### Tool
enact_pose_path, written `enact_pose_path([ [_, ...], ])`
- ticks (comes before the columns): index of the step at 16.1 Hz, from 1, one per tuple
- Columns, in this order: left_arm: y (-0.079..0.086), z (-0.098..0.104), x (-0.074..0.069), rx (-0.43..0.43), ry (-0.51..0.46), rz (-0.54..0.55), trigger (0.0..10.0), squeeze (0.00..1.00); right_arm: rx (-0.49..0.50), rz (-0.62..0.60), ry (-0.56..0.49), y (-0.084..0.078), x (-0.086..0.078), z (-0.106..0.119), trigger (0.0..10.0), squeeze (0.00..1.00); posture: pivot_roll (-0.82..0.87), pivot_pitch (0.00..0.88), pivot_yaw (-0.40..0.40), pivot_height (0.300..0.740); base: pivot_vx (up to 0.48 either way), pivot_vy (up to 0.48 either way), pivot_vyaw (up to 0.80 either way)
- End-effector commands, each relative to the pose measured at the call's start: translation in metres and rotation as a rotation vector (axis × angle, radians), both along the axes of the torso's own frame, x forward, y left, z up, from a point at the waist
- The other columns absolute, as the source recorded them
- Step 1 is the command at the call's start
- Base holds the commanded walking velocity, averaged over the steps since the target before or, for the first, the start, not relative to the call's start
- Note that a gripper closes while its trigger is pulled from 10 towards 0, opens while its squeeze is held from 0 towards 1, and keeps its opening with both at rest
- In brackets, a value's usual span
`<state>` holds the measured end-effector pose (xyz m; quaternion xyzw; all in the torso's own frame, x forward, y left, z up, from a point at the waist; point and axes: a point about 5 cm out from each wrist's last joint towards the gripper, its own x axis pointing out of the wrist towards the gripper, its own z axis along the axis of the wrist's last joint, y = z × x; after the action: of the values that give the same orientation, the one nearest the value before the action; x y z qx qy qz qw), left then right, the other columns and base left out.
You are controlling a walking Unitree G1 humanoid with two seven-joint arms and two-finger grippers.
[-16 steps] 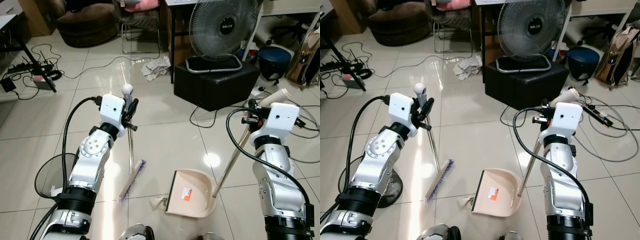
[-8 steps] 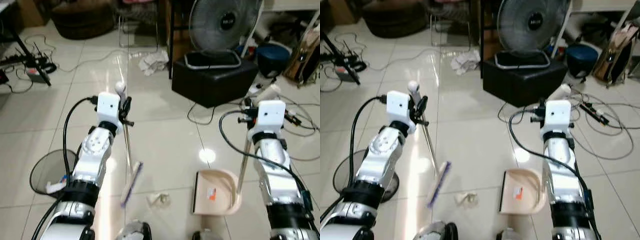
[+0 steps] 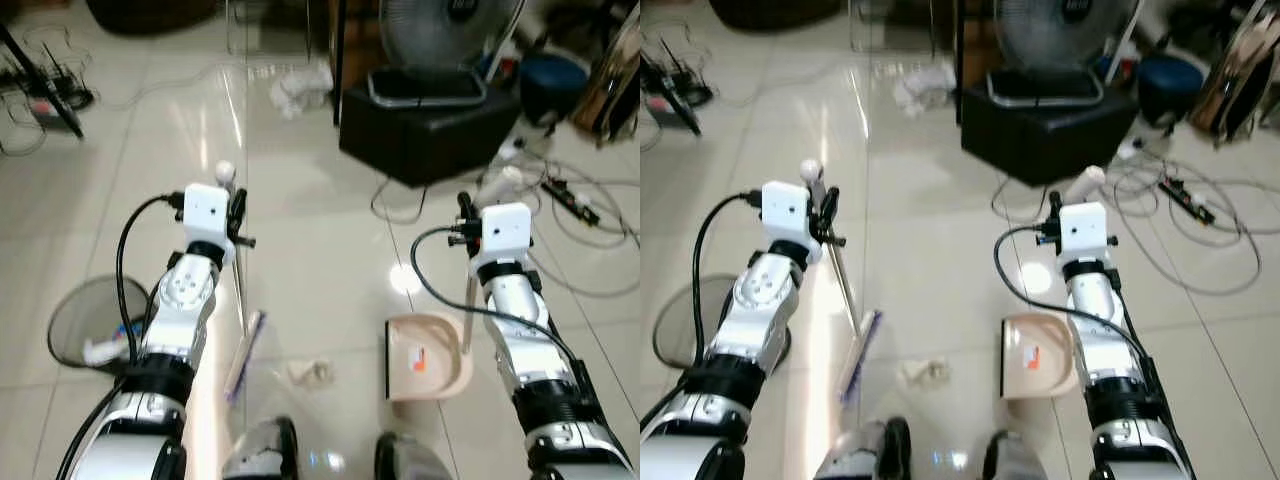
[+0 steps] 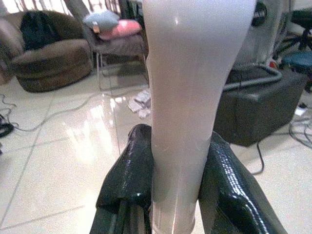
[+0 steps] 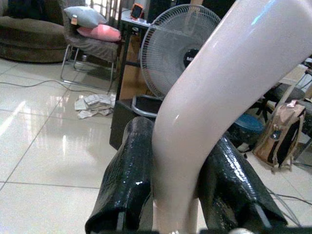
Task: Sweep floor
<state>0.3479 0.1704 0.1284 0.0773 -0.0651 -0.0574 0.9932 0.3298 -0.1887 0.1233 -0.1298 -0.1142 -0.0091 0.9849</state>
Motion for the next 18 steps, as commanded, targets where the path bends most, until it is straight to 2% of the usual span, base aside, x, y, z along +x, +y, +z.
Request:
enact_pose_path([
  [1, -0.003, 0.007, 0.002, 0.016, -0.04, -0.006, 10.0, 0.0, 0.001, 0.018, -0.047, 0.004, 0.001, 0.005, 10.0, 0.0, 0.11, 0.304, 0.028, 0.74, 0.0, 0.0, 0.0],
  [4, -0.006, 0.002, 0.002, 0.019, -0.047, -0.004, 10.0, 0.0, 0.032, 0.051, -0.091, 0.023, 0.005, 0.005, 10.0, 0.0, 0.12, 0.343, 0.051, 0.74, 0.0, 0.0, 0.0],
  [6, -0.009, -0.003, -0.001, 0.036, -0.044, 0.006, 10.0, 0.0, 0.028, 0.096, -0.099, 0.038, 0.002, -0.001, 10.0, 0.0, 0.13, 0.344, 0.064, 0.74, 0.0, 0.0, 0.0],
  [8, -0.013, -0.005, -0.001, 0.049, -0.045, 0.013, 10.0, 0.0, 0.032, 0.118, -0.095, 0.048, 0.0, -0.006, 10.0, 0.0, 0.13, 0.346, 0.066, 0.74, 0.0, 0.0, 0.0],
  [10, -0.025, -0.005, 0.001, 0.017, -0.043, 0.007, 10.0, 0.0, 0.007, 0.186, -0.075, 0.072, -0.003, -0.016, 10.0, 0.0, 0.13, 0.361, 0.074, 0.74, 0.0, 0.0, 0.0],
  [11, -0.026, -0.005, 0.001, 0.009, -0.043, 0.007, 10.0, 0.0, 0.008, 0.186, -0.077, 0.073, -0.003, -0.016, 10.0, 0.0, 0.13, 0.355, 0.073, 0.74, 0.0, 0.0, 0.0],
  [15, -0.038, -0.005, 0.005, -0.139, 0.0, 0.048, 10.0, 0.0, 0.038, 0.195, -0.076, 0.083, -0.005, -0.02, 10.0, 0.0, 0.14, 0.347, 0.075, 0.74, 0.0, 0.0, 0.0],
  [18, -0.041, -0.004, 0.007, -0.257, 0.015, 0.103, 10.0, 0.0, 0.062, 0.179, -0.081, 0.086, -0.004, -0.019, 10.0, 0.0, 0.13, 0.34, 0.08, 0.74, 0.0, 0.0, 0.0],
])
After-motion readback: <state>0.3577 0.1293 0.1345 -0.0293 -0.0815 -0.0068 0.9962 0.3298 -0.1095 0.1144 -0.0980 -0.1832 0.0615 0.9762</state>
